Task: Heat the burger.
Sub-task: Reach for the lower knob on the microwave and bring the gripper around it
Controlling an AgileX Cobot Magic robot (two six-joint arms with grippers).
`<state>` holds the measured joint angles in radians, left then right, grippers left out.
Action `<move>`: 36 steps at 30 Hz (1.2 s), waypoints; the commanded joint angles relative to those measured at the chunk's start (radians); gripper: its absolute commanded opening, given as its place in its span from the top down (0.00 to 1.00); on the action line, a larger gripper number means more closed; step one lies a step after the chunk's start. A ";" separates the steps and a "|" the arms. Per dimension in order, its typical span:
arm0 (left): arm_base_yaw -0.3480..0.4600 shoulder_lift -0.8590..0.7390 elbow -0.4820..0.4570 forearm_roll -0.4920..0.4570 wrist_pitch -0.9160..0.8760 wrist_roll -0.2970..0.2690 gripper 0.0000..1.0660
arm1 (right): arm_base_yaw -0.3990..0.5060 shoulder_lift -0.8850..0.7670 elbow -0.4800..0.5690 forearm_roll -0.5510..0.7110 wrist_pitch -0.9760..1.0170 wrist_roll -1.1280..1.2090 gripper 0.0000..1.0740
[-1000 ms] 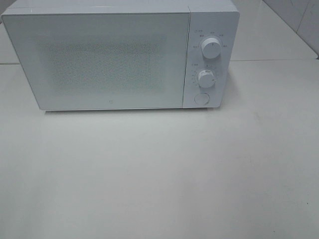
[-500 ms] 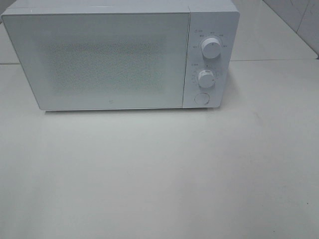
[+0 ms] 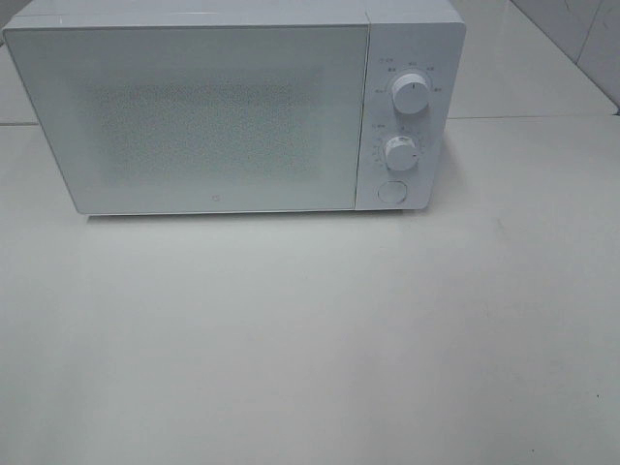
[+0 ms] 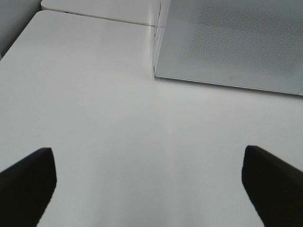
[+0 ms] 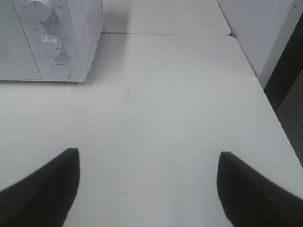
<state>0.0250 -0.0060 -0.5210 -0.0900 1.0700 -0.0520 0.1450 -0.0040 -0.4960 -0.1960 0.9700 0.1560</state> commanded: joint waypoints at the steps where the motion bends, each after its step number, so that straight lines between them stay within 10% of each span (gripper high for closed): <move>1: 0.005 -0.019 0.003 -0.003 -0.001 0.003 0.06 | -0.006 -0.025 -0.001 -0.004 -0.006 0.002 0.31; 23: 0.005 -0.019 0.003 -0.003 -0.001 0.003 0.06 | -0.006 -0.012 -0.020 0.004 -0.044 0.005 0.31; 36: 0.005 -0.019 0.003 -0.003 -0.001 0.003 0.06 | -0.006 0.263 -0.032 -0.005 -0.363 0.021 0.33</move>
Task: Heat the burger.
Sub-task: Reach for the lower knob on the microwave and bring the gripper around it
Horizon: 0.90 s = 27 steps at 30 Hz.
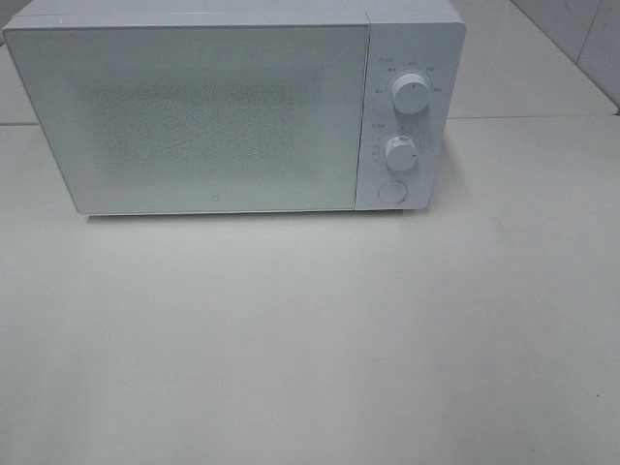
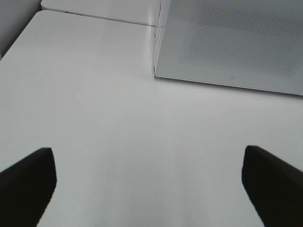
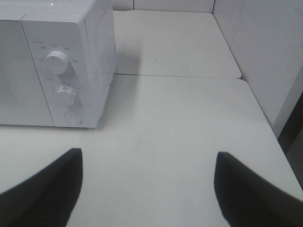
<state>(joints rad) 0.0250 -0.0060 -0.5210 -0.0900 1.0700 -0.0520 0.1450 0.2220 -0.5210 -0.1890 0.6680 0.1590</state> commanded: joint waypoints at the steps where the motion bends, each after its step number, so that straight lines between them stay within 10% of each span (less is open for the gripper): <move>1: 0.005 -0.019 0.003 -0.003 -0.001 0.003 0.06 | -0.006 0.037 -0.007 -0.012 -0.061 0.018 0.33; 27: 0.005 -0.019 0.003 -0.003 -0.001 0.003 0.06 | -0.006 0.561 -0.007 -0.011 -0.488 0.019 0.33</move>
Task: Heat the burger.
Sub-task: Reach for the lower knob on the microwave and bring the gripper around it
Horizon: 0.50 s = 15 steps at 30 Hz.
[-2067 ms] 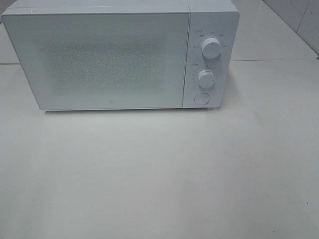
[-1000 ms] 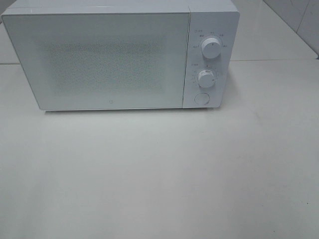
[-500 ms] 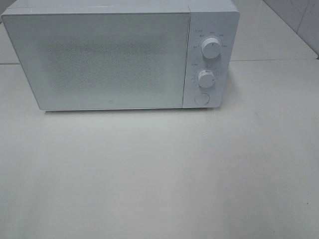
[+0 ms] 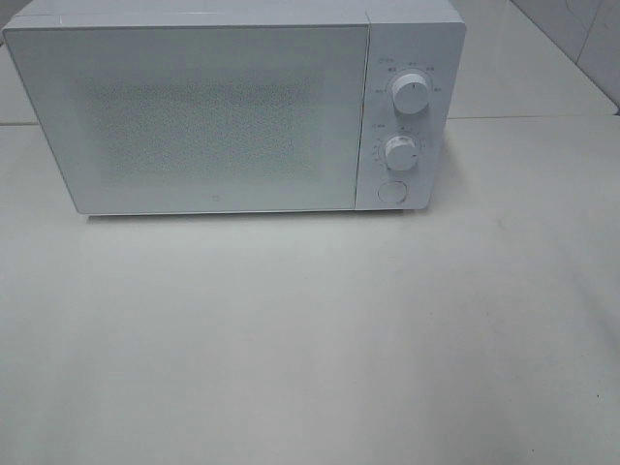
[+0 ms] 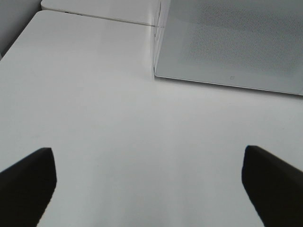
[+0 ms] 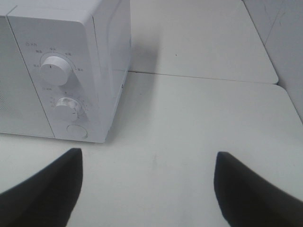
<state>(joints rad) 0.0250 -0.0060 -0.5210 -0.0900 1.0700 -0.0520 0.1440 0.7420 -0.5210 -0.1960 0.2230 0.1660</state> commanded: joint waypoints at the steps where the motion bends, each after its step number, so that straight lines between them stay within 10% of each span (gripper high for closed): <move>1: 0.005 -0.019 0.003 -0.003 -0.001 0.003 0.06 | -0.005 0.080 -0.007 -0.004 -0.070 0.014 0.33; 15: 0.005 -0.019 0.003 -0.003 -0.001 0.003 0.06 | -0.005 0.304 0.017 -0.008 -0.368 0.062 0.33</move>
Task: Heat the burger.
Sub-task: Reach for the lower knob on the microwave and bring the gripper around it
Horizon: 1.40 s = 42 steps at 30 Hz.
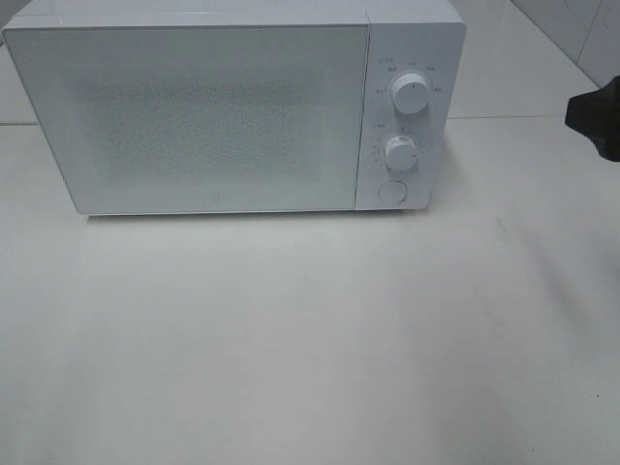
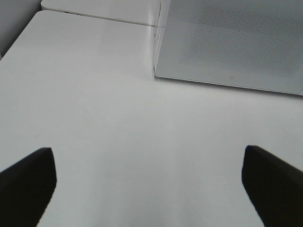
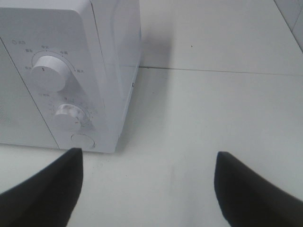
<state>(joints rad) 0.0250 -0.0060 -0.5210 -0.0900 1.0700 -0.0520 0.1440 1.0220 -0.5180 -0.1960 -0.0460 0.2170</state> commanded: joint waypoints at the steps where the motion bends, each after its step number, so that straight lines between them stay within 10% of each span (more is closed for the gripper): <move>1: 0.005 -0.019 0.003 -0.003 -0.001 0.003 0.06 | -0.005 0.038 0.026 -0.008 -0.135 0.009 0.33; 16: 0.005 -0.019 0.003 -0.003 -0.001 0.003 0.06 | 0.038 0.242 0.199 0.109 -0.684 -0.099 0.33; 26: 0.005 -0.019 0.003 -0.003 -0.001 0.003 0.06 | 0.317 0.456 0.230 0.552 -1.047 -0.511 0.33; 42: 0.005 -0.019 0.003 -0.003 -0.001 0.003 0.06 | 0.595 0.663 0.198 0.876 -1.281 -0.509 0.33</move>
<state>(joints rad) 0.0250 -0.0060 -0.5210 -0.0900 1.0700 -0.0520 0.7140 1.6650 -0.2960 0.6410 -1.1980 -0.2830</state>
